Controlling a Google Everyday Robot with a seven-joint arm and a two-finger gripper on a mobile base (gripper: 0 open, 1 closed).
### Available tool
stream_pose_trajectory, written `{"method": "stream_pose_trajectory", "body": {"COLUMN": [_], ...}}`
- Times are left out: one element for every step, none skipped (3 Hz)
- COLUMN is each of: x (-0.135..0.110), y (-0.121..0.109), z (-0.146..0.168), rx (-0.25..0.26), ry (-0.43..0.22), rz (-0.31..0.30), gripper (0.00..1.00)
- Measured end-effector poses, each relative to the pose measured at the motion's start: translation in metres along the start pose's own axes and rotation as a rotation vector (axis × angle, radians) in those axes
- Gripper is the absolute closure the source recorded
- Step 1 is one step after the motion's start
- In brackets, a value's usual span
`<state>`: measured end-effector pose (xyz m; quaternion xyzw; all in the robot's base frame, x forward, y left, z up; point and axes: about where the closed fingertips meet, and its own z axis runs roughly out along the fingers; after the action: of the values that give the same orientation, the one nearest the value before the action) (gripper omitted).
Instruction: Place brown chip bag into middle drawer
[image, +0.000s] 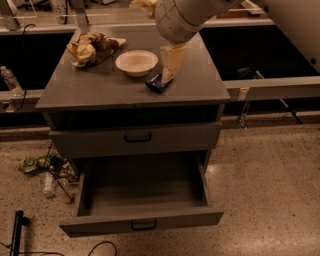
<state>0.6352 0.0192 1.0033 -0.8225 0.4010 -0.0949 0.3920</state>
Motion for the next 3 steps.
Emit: {"method": "stream_pose_trajectory", "body": {"x": [0.019, 0.029, 0.022], "y": [-0.041, -0.068, -0.089], "z": [0.06, 0.097, 0.147], "rx": [0.119, 0.188, 0.211], "ry": [0.0, -0.011, -0.114], "rz": [-0.154, -0.231, -0.264], "gripper": [0.0, 0.0, 0.0]}}
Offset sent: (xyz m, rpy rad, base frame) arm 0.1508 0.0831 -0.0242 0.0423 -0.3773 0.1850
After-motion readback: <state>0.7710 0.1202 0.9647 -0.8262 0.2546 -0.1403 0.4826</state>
